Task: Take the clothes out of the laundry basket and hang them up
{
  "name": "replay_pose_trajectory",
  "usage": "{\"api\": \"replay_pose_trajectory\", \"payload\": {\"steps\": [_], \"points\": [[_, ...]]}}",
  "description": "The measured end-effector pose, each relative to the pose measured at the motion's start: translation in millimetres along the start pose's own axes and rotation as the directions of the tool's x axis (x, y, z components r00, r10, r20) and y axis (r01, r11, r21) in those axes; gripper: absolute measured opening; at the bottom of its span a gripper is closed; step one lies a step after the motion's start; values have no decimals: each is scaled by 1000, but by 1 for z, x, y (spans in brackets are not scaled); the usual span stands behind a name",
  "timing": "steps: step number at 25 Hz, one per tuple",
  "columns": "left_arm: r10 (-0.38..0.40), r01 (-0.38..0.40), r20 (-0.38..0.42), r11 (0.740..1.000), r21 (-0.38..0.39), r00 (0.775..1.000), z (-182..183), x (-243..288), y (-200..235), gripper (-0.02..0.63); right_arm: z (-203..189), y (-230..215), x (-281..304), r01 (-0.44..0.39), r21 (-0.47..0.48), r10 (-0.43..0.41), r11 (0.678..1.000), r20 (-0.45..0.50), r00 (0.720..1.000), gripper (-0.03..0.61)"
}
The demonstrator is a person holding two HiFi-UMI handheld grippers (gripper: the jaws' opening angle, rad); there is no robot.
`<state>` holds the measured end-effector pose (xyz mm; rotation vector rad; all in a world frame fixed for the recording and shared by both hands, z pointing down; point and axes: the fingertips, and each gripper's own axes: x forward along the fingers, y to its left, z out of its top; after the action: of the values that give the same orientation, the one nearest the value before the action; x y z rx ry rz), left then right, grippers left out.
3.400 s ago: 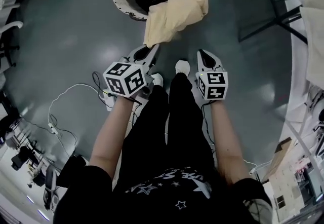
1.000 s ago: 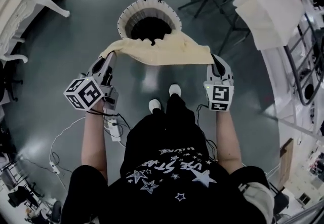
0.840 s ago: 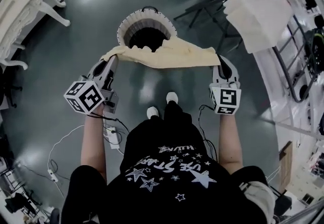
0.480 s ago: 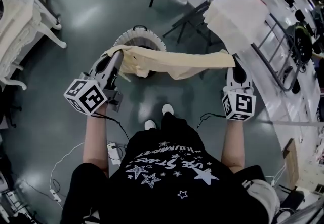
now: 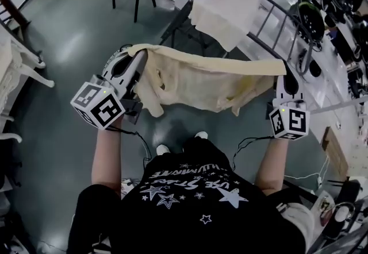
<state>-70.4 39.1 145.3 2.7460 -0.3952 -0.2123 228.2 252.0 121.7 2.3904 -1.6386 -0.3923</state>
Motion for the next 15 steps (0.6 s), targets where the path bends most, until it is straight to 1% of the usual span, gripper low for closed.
{"api": "replay_pose_trajectory", "payload": {"steps": [2, 6, 8, 10, 12, 15], "points": [[-38, 38, -32, 999, -12, 999, -13, 24, -18, 29, -10, -27, -14, 55, 15, -55, 998, -8, 998, 18], [-118, 117, -73, 993, -20, 990, -27, 77, -50, 29, -21, -80, -36, 145, -2, -145, 989, -27, 989, 18], [-143, 144, -79, 990, -1, 987, -28, 107, -72, 29, -25, -112, -48, 179, -14, -180, 984, -33, 983, 18], [-169, 171, -77, 985, 18, 983, -30, 140, -97, 29, -30, -149, -62, 217, -45, -219, 975, -41, 975, 18], [-215, 217, -60, 976, 36, 975, -32, 175, -123, 29, -34, -185, -76, 252, -68, -255, 965, -40, 966, 18], [-264, 266, -46, 961, 68, 963, -34, 226, -156, 29, -39, -237, -89, 291, -61, -293, 955, -22, 956, 18]]}}
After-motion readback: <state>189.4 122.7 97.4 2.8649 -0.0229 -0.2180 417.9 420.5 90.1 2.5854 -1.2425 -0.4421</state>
